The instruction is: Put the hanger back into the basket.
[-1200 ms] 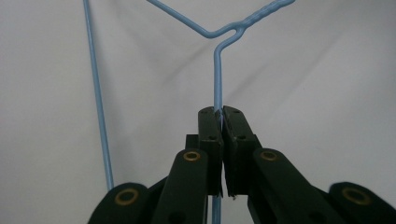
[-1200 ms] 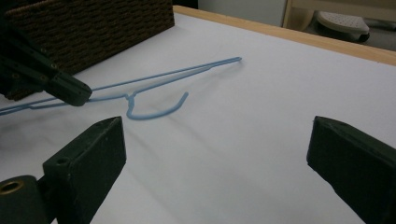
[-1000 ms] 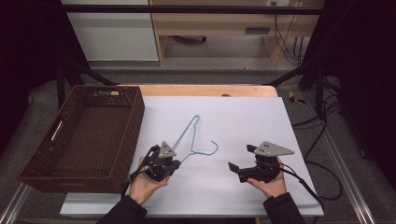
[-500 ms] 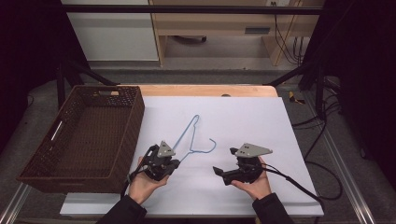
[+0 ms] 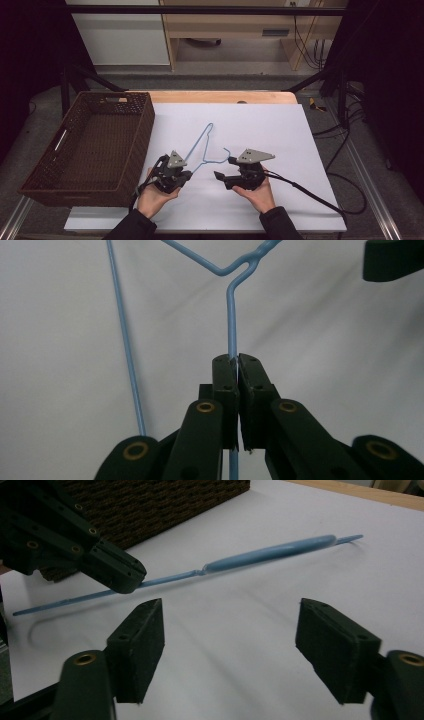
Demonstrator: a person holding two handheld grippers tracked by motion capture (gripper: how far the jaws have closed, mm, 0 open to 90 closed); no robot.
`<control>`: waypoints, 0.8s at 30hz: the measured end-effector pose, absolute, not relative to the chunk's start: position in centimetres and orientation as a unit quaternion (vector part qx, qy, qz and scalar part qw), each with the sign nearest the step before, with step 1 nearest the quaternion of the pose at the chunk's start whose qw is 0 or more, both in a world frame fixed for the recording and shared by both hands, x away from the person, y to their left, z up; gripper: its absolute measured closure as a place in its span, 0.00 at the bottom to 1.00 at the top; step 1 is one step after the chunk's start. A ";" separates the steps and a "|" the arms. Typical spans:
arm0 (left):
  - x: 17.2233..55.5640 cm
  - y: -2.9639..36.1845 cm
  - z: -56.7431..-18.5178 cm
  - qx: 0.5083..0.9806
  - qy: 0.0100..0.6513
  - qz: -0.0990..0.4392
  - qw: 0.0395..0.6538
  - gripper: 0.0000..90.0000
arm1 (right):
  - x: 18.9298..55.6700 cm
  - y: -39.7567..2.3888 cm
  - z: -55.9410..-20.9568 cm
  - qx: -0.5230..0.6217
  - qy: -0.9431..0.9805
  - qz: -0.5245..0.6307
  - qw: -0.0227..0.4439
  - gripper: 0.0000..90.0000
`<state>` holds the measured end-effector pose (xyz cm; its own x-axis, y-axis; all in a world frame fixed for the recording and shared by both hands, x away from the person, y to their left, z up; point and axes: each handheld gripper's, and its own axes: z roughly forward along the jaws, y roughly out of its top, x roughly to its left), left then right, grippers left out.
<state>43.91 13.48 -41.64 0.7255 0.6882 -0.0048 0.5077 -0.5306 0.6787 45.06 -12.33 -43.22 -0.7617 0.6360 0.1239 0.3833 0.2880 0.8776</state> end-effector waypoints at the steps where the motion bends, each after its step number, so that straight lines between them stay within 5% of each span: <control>1: 43.9 13.5 -41.6 0.865 0.346 0.133 0.339 0.97 | 45.1 -12.3 -43.2 0.321 0.793 0.503 0.126 0.35; 24: 43.8 13.1 -42.3 0.870 0.343 0.125 0.330 0.97 | 46.3 -10.5 -44.0 0.303 0.790 0.524 0.101 0.88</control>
